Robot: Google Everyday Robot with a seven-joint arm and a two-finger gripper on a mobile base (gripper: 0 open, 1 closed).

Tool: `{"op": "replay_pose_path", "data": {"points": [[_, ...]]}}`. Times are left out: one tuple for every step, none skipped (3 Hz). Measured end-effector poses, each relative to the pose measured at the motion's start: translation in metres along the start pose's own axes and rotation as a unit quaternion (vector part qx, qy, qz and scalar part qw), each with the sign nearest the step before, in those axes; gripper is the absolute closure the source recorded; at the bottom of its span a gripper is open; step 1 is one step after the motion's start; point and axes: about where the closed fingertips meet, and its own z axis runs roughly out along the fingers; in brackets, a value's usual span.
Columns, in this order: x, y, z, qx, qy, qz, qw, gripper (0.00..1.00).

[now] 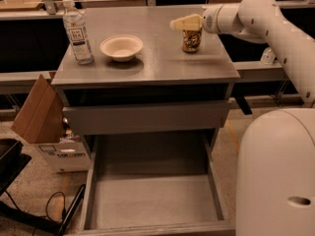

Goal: Pick orange can from middle drawer and place on counter

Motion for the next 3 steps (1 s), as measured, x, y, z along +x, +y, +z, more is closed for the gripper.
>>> {"op": "replay_pose_path", "data": {"points": [[-0.036, -0.009, -0.046, 0.047, 0.003, -0.035, 0.9983, 0.00], [-0.084, -0.015, -0.103, 0.124, -0.008, -0.073, 0.9895, 0.00], [-0.137, -0.009, -0.154, 0.199, -0.046, -0.096, 0.9742, 0.00]]}}
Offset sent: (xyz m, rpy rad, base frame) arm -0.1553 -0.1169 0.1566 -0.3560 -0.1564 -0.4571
